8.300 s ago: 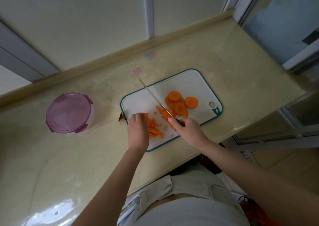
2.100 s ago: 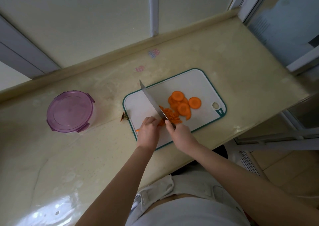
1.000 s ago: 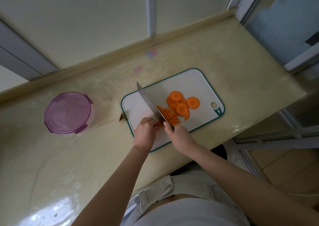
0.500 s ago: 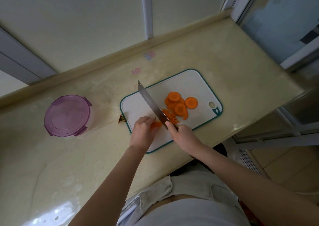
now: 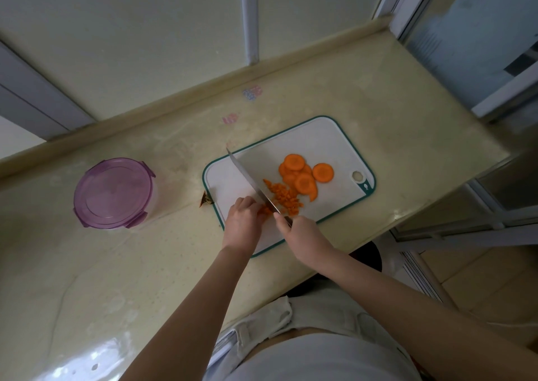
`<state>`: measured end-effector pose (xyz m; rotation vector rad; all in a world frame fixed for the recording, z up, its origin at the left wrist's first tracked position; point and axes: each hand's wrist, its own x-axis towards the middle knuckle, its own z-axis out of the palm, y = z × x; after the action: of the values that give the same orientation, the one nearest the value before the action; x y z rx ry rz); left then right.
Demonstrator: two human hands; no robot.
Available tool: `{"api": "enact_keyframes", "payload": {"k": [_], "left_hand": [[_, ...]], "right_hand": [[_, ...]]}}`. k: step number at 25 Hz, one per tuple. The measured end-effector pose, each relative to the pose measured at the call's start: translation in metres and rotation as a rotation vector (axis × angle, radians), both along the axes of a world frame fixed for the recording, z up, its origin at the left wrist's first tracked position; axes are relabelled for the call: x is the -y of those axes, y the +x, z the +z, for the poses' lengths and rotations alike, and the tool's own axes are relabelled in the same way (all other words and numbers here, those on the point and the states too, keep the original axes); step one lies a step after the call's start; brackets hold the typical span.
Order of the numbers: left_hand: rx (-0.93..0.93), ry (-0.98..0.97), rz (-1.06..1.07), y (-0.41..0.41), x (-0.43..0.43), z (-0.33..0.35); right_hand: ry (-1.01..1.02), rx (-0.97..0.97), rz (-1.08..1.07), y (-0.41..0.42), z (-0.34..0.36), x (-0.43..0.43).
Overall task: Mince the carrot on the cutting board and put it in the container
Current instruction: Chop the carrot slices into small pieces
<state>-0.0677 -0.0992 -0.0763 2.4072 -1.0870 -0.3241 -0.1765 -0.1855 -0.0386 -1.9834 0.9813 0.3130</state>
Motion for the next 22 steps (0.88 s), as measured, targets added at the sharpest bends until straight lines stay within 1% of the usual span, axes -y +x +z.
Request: {"api": "enact_keyframes", "payload": {"k": [3, 7, 11, 14, 17, 19, 22], "left_hand": [[-0.002, -0.006, -0.006, 0.0, 0.001, -0.001], [-0.019, -0.018, 0.016, -0.001, 0.0, -0.002], [-0.021, 0.006, 0.018, 0.0, -0.001, -0.001], [0.055, 0.083, -0.04, 0.003, -0.003, -0.001], [0.137, 0.091, -0.046, 0.002, -0.008, -0.002], [0.119, 0.096, -0.017, 0.002, -0.011, -0.001], [0.031, 0.1, 0.015, 0.003, -0.01, -0.001]], "right_hand": [[-0.032, 0.005, 0.035, 0.004, -0.003, -0.002], [0.049, 0.09, -0.057, 0.004, -0.001, 0.011], [0.078, 0.125, -0.126, 0.0, 0.0, 0.016], [0.066, 0.13, -0.114, 0.001, 0.005, 0.015], [0.051, 0.127, -0.062, -0.001, 0.011, 0.011], [0.064, 0.115, -0.048, -0.002, 0.012, 0.008], [0.076, 0.107, -0.045, -0.001, 0.013, 0.005]]}}
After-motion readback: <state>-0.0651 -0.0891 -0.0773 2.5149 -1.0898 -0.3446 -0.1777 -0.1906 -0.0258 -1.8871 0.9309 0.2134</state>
